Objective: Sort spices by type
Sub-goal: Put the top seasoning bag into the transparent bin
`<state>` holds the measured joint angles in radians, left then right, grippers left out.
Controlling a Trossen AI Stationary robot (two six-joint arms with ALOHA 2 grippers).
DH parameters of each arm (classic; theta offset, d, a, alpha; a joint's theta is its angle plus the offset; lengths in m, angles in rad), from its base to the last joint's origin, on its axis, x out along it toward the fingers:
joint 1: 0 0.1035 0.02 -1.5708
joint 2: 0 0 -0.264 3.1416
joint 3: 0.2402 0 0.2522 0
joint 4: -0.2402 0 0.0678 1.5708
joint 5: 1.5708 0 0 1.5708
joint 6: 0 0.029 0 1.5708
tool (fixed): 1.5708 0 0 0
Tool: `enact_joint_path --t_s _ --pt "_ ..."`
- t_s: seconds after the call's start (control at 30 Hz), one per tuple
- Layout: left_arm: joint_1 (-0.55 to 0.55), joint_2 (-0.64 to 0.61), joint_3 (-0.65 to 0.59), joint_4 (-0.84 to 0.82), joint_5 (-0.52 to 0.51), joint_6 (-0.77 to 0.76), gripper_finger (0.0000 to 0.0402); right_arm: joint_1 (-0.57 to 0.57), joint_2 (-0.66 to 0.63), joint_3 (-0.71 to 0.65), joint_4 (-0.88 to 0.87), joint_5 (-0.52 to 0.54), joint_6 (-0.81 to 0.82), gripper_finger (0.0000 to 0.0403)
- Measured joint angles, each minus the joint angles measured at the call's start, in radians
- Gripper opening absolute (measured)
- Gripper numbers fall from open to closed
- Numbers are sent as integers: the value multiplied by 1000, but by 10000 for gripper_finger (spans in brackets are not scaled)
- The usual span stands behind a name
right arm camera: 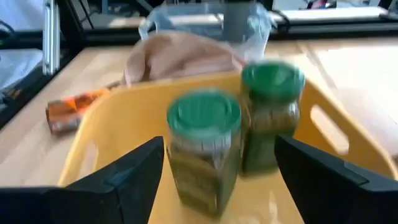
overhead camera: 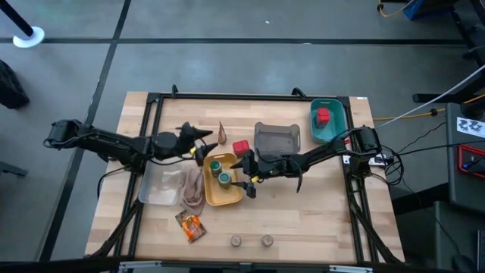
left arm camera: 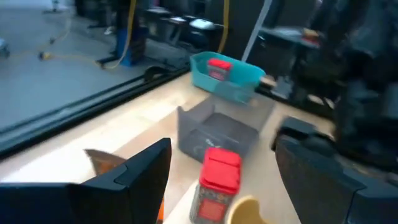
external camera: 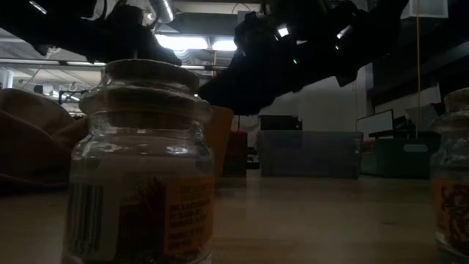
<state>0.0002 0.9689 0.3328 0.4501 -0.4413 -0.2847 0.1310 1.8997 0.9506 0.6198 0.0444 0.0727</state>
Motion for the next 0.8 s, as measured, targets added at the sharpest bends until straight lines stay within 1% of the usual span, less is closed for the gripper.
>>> enact_joint_path --t_s 0.1,0.27,0.47,0.6,0.7,0.8 --pt "36 30 0 12 -6 -80 274 0 0 31 0 0 0 303" --pt "74 119 5 12 -14 -162 274 0 -1 84 -23 0 0 303" --pt "123 238 78 10 -17 -237 274 0 -1 165 -196 0 -7 303" --pt "158 316 136 -6 -17 -270 274 0 -1 224 -334 0 -42 303" --pt "178 354 165 -53 -17 -285 274 0 -1 269 -430 0 -55 303" --pt "193 368 180 -115 -16 -339 274 1 -1 296 -504 0 -56 303"
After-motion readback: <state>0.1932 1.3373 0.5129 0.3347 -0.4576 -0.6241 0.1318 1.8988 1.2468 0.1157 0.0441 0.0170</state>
